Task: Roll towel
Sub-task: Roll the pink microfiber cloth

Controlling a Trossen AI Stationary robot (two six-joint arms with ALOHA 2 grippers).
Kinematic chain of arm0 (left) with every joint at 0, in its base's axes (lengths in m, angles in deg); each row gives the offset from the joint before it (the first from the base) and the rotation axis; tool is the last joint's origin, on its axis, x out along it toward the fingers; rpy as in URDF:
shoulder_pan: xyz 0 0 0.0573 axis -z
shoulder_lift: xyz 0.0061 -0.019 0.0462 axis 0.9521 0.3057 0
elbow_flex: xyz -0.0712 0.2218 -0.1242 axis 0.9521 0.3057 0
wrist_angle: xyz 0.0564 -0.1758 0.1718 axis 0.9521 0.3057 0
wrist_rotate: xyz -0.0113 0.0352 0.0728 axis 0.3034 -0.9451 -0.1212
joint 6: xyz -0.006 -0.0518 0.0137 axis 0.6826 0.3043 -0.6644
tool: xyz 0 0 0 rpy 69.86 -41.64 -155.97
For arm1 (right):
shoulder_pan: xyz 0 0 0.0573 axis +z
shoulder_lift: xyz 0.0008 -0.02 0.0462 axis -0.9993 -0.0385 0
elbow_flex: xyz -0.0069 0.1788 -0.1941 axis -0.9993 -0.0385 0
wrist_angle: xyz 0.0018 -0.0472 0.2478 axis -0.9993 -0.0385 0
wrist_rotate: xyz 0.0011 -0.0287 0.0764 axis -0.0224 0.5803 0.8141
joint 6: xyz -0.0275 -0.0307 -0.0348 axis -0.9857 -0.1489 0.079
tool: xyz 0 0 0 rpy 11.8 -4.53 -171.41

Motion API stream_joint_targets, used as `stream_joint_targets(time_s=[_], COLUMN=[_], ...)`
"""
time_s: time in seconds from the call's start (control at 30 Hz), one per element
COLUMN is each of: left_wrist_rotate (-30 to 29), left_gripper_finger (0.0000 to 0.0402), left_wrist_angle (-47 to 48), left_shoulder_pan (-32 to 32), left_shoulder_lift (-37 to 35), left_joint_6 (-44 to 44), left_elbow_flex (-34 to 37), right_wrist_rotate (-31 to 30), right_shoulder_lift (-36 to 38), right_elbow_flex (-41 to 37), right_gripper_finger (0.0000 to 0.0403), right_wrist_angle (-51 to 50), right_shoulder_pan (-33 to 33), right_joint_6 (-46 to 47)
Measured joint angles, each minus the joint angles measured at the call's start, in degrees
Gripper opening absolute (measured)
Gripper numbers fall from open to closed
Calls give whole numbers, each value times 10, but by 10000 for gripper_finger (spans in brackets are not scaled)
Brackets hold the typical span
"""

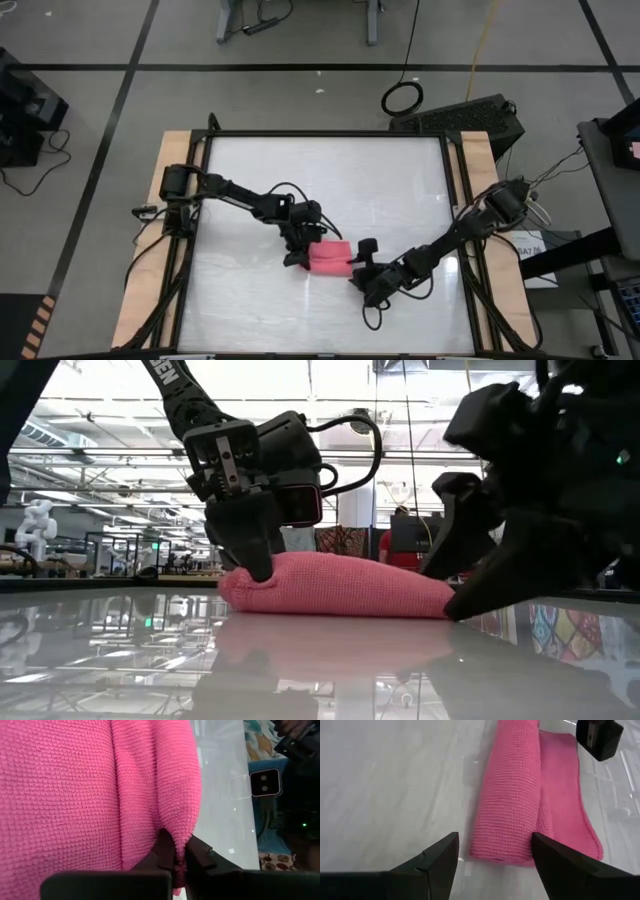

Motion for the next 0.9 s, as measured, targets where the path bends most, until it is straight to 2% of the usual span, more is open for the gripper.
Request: stream_joint_targets(time_s=[0.23,0.33,0.43,0.63,0.67,0.8,0.9], left_wrist_rotate=[12,12,10,-21,-24,-45,-74], left_gripper_finger=[16,17,26,99,115,166,185], left_wrist_angle=[3,3,3,7,9,15,24], left_shoulder_pan=[0,0,1,2,1,1,5], left_shoulder_lift=[0,0,0,-22,-29,-63,-97], left_joint_6=[1,1,1,-7,-13,-36,-59], left_elbow_flex=[1,1,1,3,4,5,5], right_wrist_rotate=[4,27,76,120,129,157,196], right_shoulder_lift=[-12,-12,-12,-12,-12,-8,0], right_elbow_flex=[2,2,2,2,2,1,1], right_gripper_finger=[233,206,158,29,17,19,17], right_wrist_angle=[7,8,6,7,7,9,12], right_shoulder_pan=[-19,-33,-50,-70,-73,-79,-84], right_joint_6=[9,9,21,50,57,93,108])
